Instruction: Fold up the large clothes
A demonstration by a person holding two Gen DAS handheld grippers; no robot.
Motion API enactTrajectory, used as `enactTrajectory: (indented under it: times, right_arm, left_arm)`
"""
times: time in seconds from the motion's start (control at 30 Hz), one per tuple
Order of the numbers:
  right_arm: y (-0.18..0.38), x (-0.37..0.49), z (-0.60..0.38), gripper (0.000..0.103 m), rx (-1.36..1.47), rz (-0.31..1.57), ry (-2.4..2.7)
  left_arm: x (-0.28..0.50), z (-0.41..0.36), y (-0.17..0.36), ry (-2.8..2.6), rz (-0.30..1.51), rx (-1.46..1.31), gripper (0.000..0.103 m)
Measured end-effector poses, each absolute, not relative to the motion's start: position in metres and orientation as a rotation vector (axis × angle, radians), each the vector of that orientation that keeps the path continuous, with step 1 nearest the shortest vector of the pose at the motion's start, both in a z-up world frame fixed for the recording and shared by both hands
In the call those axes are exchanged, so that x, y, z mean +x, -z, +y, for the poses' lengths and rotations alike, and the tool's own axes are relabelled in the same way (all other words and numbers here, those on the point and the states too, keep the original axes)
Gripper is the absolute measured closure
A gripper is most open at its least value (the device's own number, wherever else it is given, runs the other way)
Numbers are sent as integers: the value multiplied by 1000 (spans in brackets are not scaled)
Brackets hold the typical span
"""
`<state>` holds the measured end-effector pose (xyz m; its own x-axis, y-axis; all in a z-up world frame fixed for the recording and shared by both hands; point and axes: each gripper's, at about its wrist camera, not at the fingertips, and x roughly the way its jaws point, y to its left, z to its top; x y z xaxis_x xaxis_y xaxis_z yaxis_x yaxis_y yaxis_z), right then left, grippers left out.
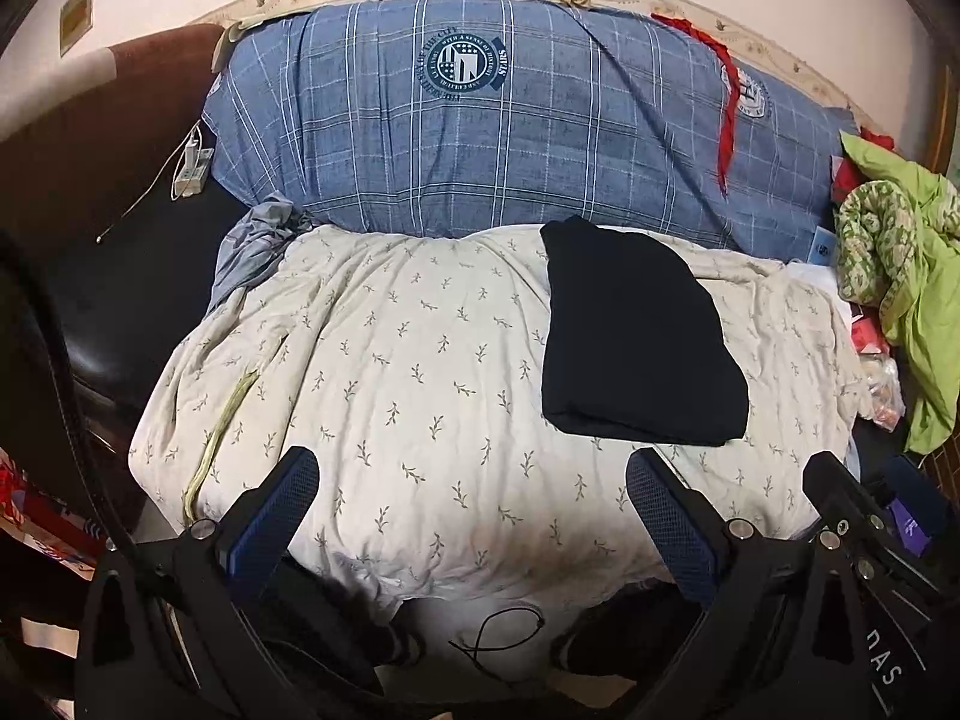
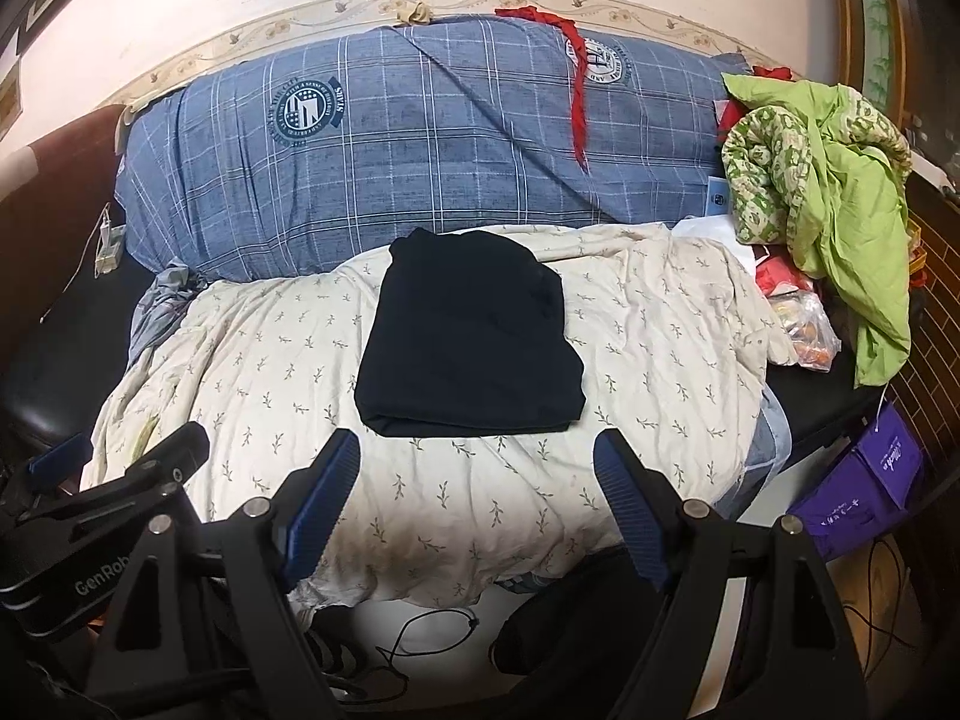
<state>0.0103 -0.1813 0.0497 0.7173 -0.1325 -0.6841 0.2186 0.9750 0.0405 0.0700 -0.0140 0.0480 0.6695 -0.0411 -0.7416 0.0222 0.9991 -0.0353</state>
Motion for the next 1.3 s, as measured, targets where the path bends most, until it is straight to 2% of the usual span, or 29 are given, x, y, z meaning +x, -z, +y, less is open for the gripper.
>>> enactTrajectory:
  times: [1.3]
  right_arm:
    - [-43, 13, -187, 23, 105, 777, 206]
  left_arm:
    - [77, -15, -39, 40, 872, -21, 1]
